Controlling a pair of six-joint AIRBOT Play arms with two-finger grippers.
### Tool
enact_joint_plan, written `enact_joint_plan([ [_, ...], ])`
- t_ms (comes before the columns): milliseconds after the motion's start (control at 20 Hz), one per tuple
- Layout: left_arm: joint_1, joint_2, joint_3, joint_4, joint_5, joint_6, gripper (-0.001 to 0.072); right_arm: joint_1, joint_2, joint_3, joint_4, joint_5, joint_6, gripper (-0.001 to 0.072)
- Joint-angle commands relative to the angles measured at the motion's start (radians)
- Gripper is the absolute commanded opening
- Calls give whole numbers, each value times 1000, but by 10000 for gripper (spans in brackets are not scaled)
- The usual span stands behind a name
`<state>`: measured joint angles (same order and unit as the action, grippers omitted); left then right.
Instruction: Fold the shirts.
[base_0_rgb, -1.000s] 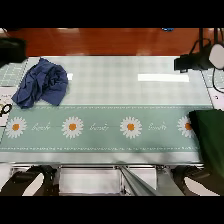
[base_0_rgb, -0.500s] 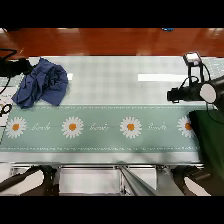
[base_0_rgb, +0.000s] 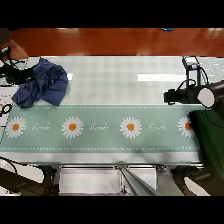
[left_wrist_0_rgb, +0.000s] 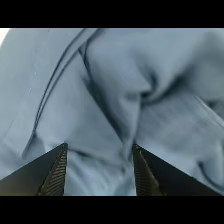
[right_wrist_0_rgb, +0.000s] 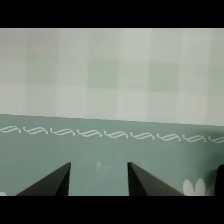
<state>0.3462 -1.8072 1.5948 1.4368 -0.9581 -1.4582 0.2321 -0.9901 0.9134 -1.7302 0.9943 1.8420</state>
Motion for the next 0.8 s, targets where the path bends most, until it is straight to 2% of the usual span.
enact_joint_plan([
  [0,-10,-92,50,9,-10,32,506,0,1,-2,4,-54,23,416],
  [100,-17,-113,51,14,-39,37,500,0,1,-2,4,-67,25,415],
  [150,-19,-117,53,15,-60,36,364,0,1,-2,4,-68,25,415],
  [200,-18,-117,57,15,-85,35,117,0,1,-2,4,-67,25,415],
  [250,-17,-117,75,14,-124,21,20,0,1,0,4,-67,24,415],
  [450,-26,-51,200,-32,-271,14,19,0,30,33,3,-57,24,407],
  [750,-73,309,241,-313,-182,37,18,0,237,49,1,-24,24,407],
])
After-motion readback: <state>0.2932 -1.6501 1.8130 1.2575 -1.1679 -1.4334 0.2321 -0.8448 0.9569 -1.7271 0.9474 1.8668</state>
